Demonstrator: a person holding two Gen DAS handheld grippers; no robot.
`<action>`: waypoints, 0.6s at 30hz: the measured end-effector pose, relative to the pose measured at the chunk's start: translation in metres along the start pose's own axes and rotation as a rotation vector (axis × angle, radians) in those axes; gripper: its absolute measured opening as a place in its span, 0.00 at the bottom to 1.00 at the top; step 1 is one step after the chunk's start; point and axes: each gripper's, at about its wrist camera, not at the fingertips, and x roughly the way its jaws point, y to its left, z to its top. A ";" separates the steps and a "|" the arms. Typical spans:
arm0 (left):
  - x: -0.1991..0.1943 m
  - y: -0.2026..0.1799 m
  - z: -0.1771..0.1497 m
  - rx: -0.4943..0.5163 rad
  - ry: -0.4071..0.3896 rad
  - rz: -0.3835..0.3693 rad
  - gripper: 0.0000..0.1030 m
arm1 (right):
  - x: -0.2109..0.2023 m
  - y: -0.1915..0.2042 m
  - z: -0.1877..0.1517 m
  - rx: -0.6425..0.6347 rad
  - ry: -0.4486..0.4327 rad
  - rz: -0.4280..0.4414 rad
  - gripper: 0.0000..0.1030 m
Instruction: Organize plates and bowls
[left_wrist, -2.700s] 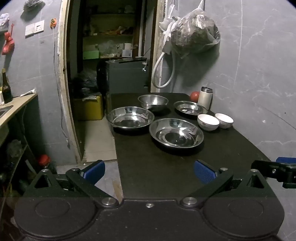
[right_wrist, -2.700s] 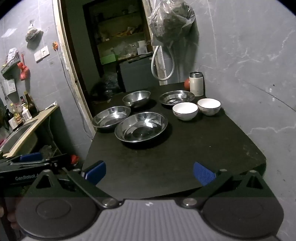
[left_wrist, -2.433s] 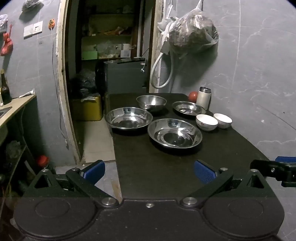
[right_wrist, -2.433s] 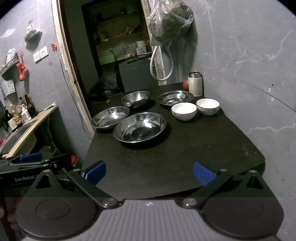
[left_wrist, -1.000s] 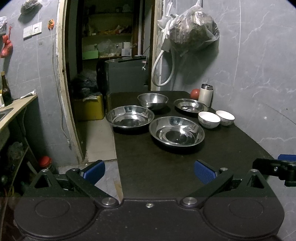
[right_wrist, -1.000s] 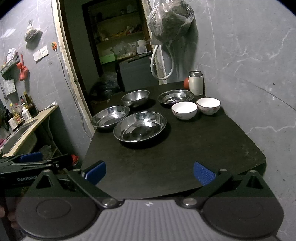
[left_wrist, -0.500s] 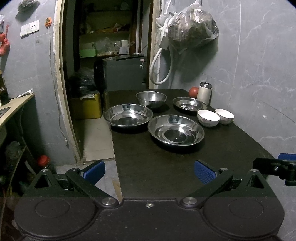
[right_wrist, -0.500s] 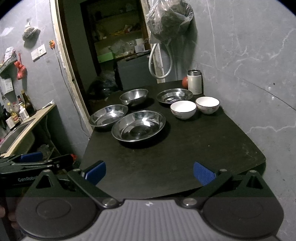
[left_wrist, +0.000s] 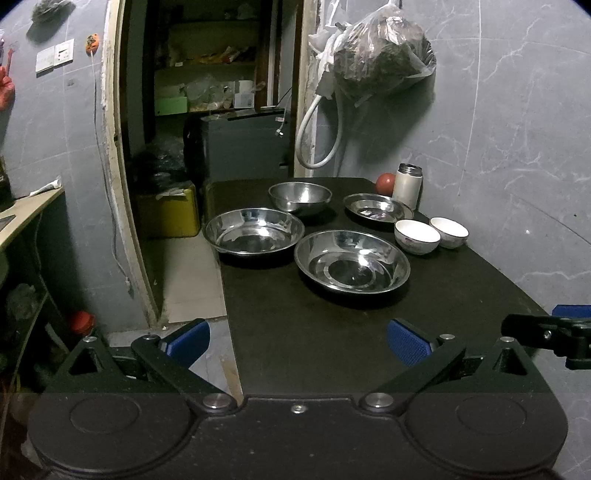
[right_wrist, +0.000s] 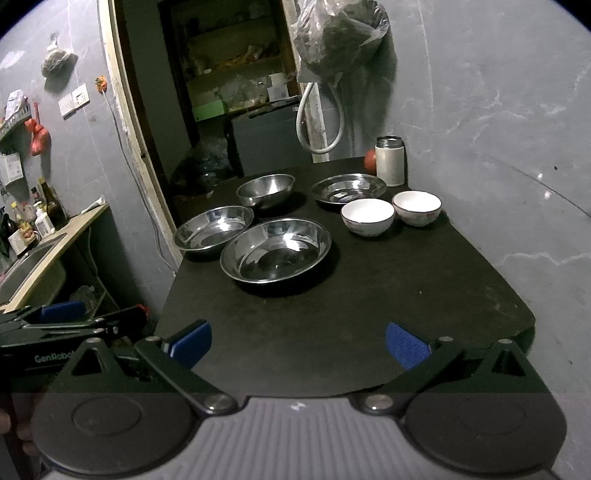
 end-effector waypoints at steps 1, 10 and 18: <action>0.000 0.000 0.000 0.000 0.000 0.000 0.99 | 0.001 0.000 0.001 0.000 0.000 0.001 1.00; 0.022 0.009 0.009 -0.021 0.019 0.018 0.99 | 0.018 0.001 0.016 -0.031 0.000 0.018 1.00; 0.057 0.013 0.012 -0.042 0.142 -0.012 0.99 | 0.049 -0.010 0.040 -0.054 0.006 0.053 1.00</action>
